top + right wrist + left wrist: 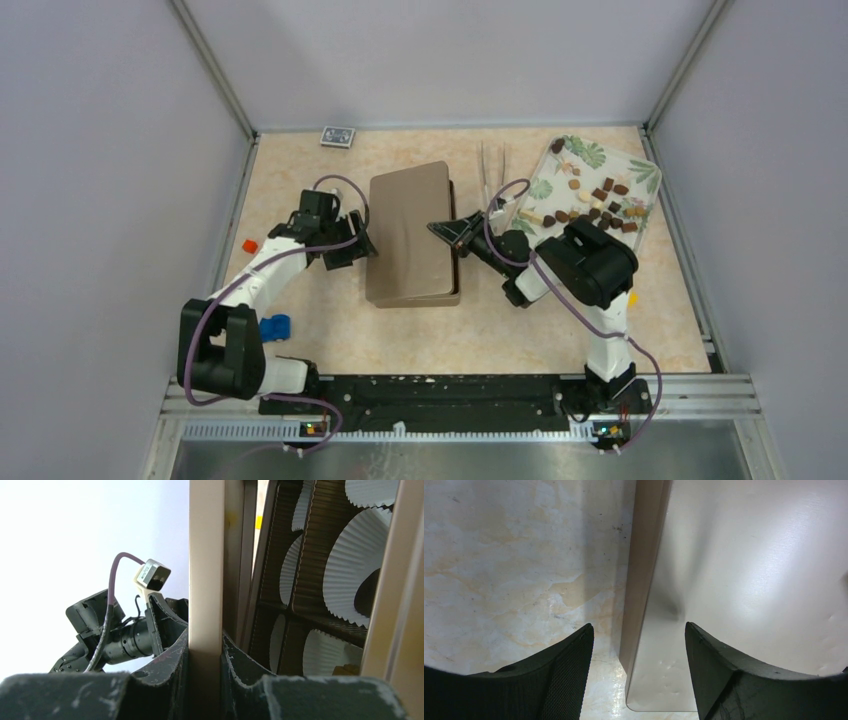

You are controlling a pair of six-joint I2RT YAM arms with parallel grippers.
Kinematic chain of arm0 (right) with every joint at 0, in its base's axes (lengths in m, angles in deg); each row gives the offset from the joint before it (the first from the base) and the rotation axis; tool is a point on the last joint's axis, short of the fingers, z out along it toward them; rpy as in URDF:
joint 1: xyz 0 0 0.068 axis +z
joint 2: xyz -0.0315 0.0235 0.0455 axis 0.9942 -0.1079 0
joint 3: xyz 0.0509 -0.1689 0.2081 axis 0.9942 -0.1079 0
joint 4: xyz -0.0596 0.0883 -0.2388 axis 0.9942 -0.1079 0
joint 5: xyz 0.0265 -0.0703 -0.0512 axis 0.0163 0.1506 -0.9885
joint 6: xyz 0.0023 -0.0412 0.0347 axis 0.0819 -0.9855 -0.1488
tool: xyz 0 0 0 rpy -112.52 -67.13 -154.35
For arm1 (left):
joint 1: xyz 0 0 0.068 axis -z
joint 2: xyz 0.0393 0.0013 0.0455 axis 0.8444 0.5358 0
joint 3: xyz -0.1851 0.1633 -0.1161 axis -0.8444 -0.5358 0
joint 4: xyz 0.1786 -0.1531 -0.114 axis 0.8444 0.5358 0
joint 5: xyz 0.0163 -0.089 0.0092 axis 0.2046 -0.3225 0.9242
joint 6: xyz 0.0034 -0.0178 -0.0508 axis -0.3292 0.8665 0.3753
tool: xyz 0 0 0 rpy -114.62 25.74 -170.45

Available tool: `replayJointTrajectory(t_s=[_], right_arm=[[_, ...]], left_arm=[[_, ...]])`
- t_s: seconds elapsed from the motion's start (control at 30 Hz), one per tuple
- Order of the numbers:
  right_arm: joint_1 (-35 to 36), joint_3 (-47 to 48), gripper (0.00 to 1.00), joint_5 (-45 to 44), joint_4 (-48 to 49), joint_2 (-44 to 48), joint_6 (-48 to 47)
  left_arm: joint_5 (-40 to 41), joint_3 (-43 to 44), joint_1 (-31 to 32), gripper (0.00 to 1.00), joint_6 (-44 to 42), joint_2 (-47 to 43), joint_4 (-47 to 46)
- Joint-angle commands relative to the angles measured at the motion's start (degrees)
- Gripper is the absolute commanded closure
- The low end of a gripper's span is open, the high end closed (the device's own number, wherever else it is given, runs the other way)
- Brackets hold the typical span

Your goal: Pack the chocolate

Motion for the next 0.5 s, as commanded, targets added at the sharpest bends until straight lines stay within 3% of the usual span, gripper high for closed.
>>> replayJointTrajectory(t_s=[0.0, 0.47], right_arm=[[0.19, 1.33, 1.0, -1.69, 8.14, 0.41, -1.97], [-0.6, 0.93, 1.0, -1.98, 9.06, -0.16, -0.57]], left_arm=[[-0.12, 2.36, -0.18, 0.28, -0.63, -0.13, -1.03], [-0.96, 2.7, -0.18, 0.25, -1.02, 1.04, -1.08]])
